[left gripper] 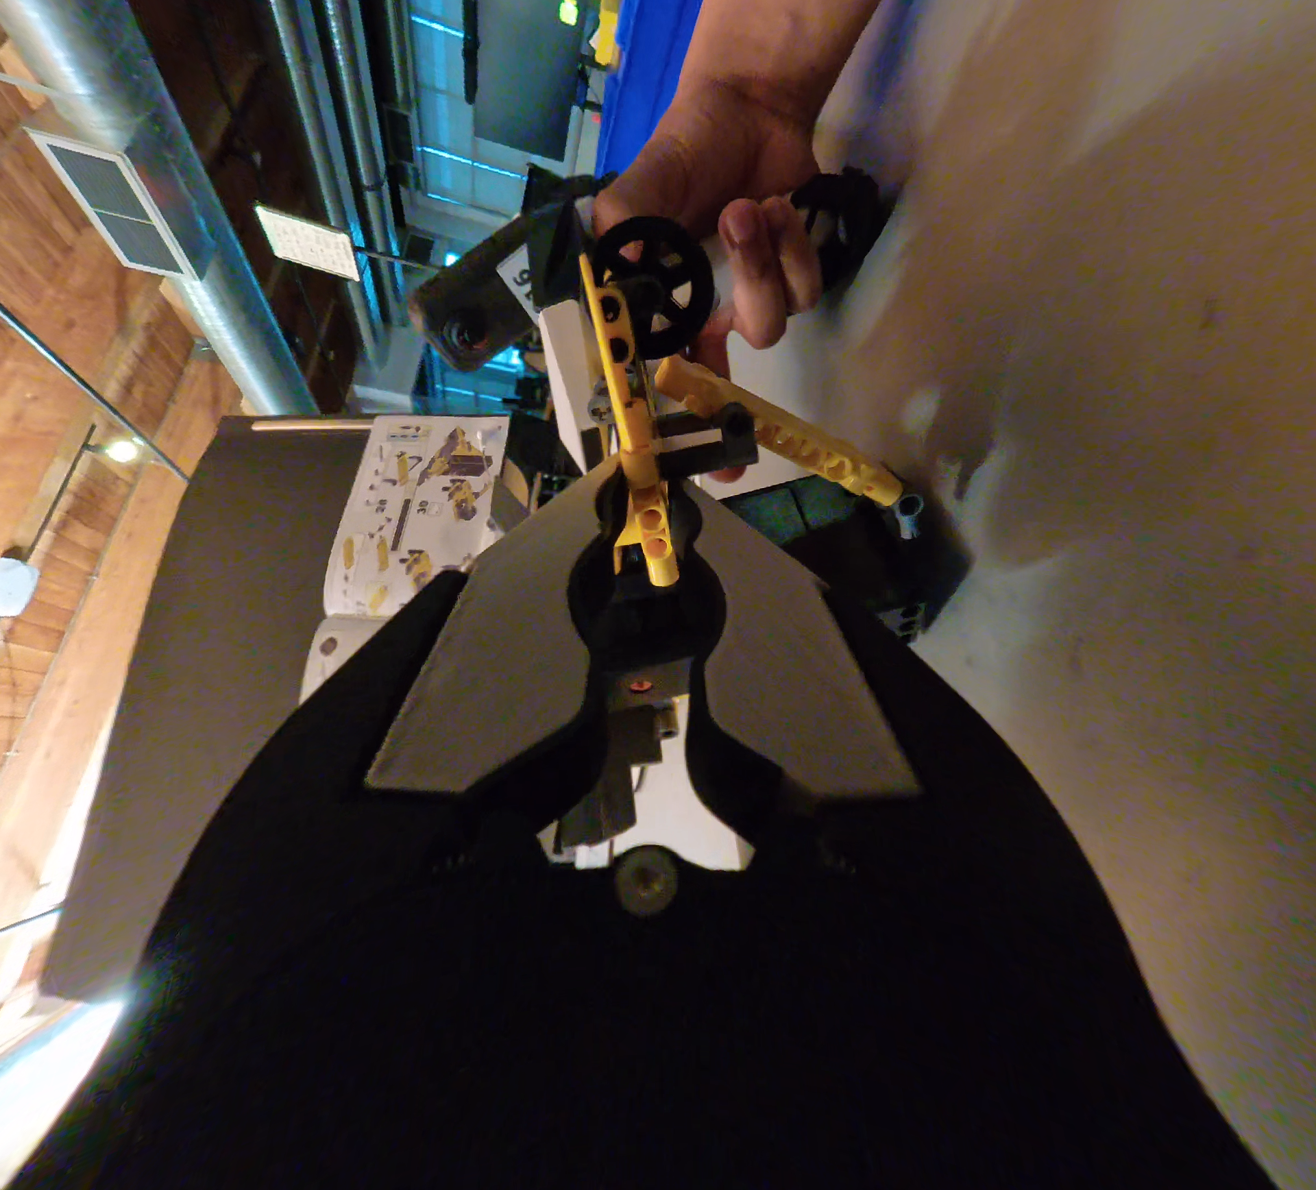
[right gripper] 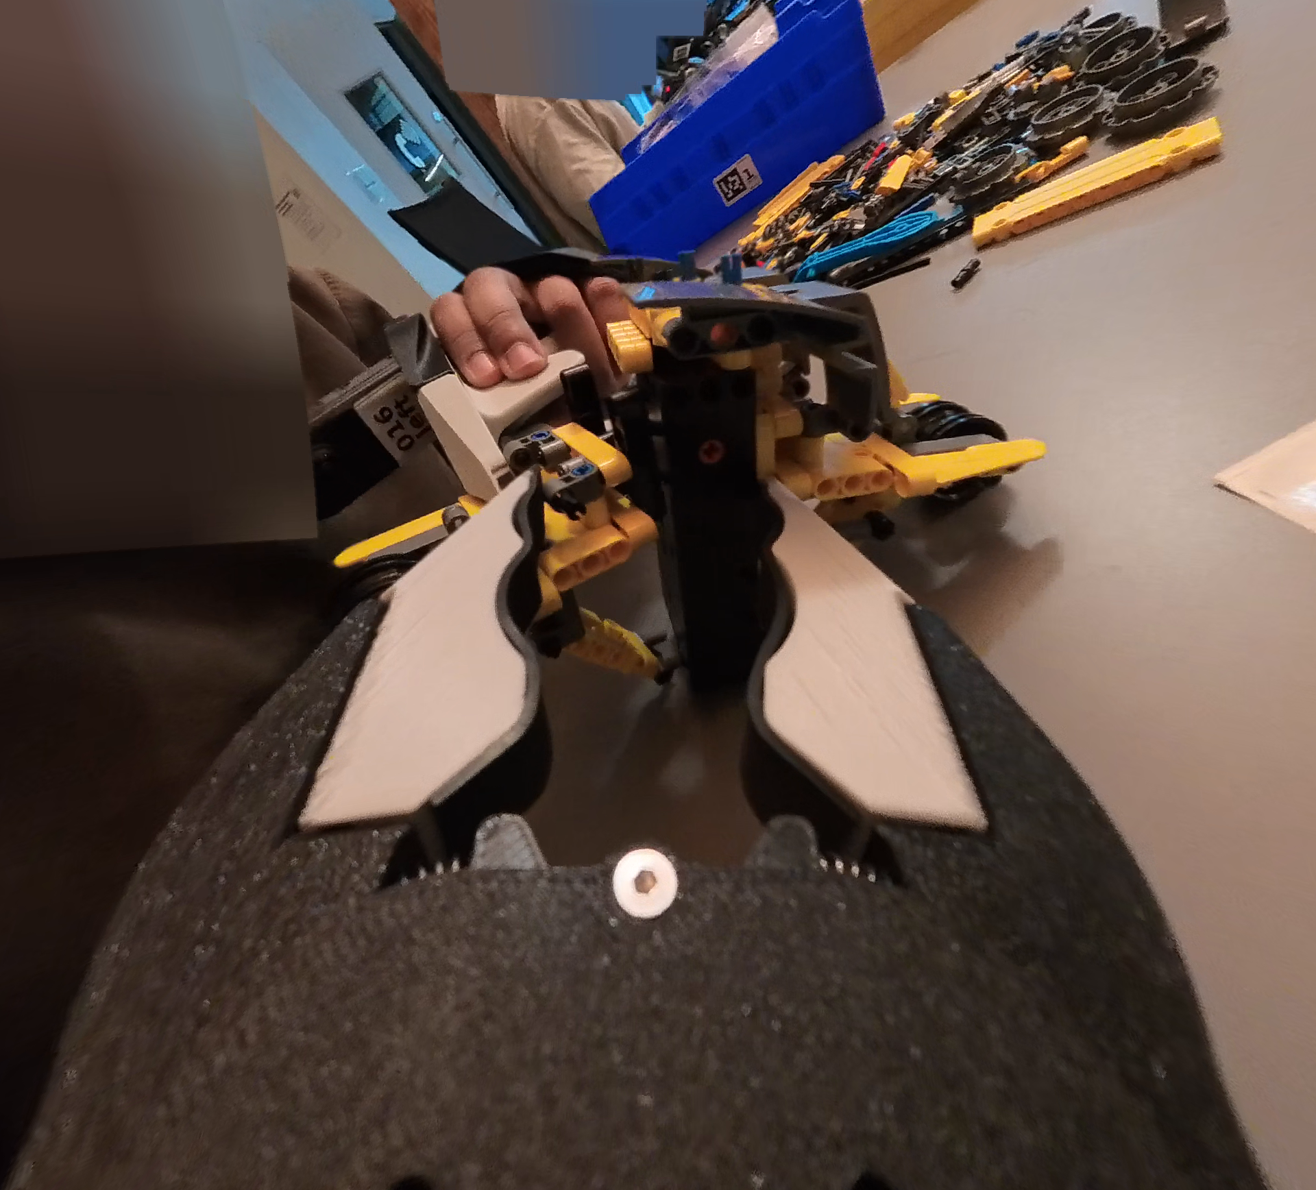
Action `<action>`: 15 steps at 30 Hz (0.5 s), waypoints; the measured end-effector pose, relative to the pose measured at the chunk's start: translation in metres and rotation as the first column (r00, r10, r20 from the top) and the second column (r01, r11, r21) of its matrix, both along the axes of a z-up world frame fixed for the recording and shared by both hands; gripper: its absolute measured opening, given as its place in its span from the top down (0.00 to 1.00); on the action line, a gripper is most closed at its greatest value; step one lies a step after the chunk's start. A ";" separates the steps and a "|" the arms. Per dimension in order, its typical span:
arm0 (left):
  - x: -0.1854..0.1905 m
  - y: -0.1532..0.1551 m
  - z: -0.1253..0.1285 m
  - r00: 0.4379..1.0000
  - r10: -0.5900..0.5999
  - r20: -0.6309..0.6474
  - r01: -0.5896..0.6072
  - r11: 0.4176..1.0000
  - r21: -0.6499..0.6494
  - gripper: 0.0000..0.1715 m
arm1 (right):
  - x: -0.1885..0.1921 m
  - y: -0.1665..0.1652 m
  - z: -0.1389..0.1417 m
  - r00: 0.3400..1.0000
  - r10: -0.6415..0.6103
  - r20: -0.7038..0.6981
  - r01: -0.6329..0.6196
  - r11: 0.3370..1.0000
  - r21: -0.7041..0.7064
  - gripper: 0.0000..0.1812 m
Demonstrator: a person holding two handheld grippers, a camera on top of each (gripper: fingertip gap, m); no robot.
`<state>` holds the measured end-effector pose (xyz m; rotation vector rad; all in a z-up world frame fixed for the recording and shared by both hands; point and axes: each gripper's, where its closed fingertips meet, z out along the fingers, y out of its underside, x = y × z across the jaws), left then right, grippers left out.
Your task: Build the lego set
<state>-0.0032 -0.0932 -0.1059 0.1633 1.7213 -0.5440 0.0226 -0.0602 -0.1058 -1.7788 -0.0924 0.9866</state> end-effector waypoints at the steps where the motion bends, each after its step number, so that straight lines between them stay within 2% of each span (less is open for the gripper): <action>1: -0.001 0.001 0.000 1.000 -0.014 -0.013 0.014 1.000 -0.018 0.98 | -0.001 0.000 0.000 1.000 -0.011 0.005 0.011 1.000 -0.002 0.68; 8: -0.009 0.010 0.005 0.992 -0.100 -0.075 0.085 0.979 -0.183 0.98 | -0.006 0.008 0.003 0.997 -0.071 0.003 0.071 0.997 0.018 0.64; 10: -0.009 0.013 0.005 0.989 -0.118 -0.084 0.097 0.971 -0.218 0.98 | -0.007 0.009 0.004 0.997 -0.068 0.024 0.067 0.997 0.040 0.60; 15: -0.008 0.018 0.005 0.990 -0.125 -0.067 0.107 0.968 -0.225 0.98 | -0.006 0.014 0.005 0.999 -0.033 0.039 0.031 0.998 0.053 0.59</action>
